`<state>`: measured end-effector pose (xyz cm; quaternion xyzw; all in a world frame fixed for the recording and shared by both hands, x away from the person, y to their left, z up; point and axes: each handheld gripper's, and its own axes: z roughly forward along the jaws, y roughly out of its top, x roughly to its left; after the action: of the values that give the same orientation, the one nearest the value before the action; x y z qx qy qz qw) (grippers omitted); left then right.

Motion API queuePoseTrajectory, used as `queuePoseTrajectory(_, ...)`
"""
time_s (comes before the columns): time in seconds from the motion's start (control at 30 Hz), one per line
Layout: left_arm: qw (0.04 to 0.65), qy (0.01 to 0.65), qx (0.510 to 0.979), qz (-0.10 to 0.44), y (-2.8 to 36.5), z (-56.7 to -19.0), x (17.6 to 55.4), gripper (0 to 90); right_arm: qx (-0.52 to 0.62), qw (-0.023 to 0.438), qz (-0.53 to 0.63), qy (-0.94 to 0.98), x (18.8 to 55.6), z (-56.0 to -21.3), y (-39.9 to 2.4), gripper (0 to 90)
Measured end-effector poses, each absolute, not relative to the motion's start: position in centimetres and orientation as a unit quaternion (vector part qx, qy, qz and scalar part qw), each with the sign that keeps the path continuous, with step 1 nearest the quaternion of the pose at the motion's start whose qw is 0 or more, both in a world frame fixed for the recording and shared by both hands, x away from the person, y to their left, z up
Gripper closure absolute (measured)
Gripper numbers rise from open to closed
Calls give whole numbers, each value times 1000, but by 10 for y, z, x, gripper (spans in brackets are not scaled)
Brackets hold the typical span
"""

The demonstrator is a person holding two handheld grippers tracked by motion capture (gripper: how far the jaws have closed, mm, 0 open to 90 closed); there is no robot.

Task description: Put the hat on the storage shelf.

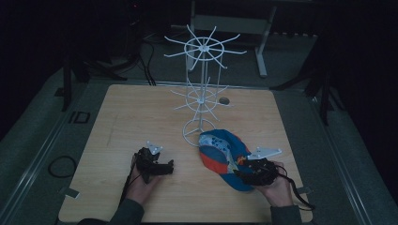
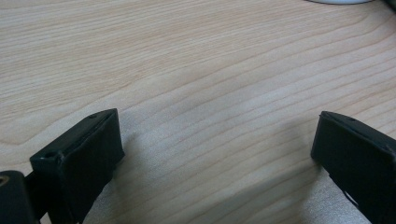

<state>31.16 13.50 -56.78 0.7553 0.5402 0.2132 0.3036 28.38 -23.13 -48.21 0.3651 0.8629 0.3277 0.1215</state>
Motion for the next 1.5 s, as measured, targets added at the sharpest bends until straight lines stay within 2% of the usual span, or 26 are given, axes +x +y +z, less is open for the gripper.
queuePoseTrajectory(0.47, 304, 540, 755, 213, 135, -568, 312, 24, 355, 109, 321, 871, 297, -465, -236, 420)
queuePoseTrajectory(1.5, 304, 541, 755, 212, 135, -568, 312, 24, 326, 119, 272, 897, 327, -448, -227, 339)
